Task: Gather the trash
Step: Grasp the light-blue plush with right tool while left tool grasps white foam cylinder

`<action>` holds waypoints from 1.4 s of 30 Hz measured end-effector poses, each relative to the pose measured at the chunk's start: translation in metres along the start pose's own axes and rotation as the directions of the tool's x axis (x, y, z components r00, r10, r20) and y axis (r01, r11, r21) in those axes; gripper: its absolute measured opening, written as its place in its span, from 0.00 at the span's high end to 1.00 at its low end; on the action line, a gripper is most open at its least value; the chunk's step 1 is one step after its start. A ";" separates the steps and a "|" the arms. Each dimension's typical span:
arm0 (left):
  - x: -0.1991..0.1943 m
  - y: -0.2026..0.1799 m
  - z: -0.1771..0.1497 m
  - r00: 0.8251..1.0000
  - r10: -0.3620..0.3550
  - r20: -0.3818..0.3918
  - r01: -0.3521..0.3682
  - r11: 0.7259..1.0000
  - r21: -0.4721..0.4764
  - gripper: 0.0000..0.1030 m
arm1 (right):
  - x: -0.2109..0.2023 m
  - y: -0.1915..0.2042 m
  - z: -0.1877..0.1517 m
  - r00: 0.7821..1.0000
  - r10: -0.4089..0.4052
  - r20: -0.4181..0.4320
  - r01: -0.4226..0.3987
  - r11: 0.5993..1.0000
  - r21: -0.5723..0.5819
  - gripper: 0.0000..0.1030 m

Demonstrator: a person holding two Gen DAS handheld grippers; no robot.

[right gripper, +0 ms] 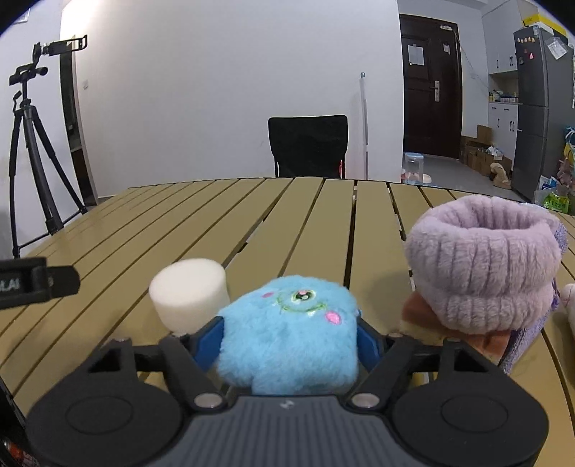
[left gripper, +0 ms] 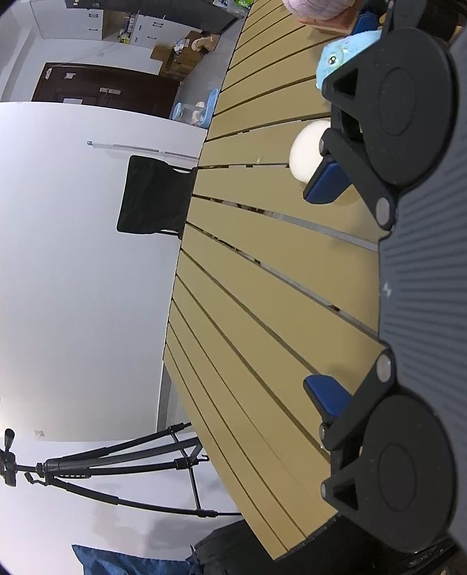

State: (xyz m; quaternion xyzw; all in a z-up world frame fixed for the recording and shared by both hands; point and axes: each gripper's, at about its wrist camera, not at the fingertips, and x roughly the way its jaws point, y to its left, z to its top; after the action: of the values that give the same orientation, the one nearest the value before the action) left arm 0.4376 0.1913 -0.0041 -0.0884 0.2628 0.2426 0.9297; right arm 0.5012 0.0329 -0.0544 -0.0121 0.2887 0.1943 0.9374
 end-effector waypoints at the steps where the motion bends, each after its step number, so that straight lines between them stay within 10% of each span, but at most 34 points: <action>1: 0.001 -0.002 0.001 1.000 -0.004 -0.004 0.004 1.000 0.002 0.00 | -0.001 0.000 -0.001 1.000 0.004 0.002 -0.004 1.000 0.002 0.31; 15: 0.010 -0.037 0.004 0.998 -0.058 -0.040 0.058 0.998 0.002 0.00 | -0.070 -0.036 0.006 0.971 0.005 0.240 -0.030 0.995 0.100 0.37; 30: 0.042 -0.097 -0.014 0.993 -0.087 -0.085 0.094 0.992 0.085 0.00 | -0.114 -0.123 0.013 0.922 -0.181 0.341 0.088 0.959 0.271 0.37; 35: 0.060 -0.098 -0.016 0.991 -0.081 -0.111 0.090 0.993 0.076 0.45 | -0.107 -0.140 0.015 0.929 -0.195 0.314 0.101 0.951 0.292 0.37; 42: 0.048 -0.086 -0.013 0.992 -0.094 -0.084 0.097 0.995 0.036 0.45 | -0.109 -0.141 0.015 0.935 -0.194 0.298 0.115 0.958 0.263 0.37</action>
State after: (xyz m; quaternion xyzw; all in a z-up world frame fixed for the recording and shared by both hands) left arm 0.5101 0.1321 -0.0374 -0.0923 0.3011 0.1885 0.9302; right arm 0.4793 -0.1347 0.0053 0.1108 0.1520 0.0822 0.9787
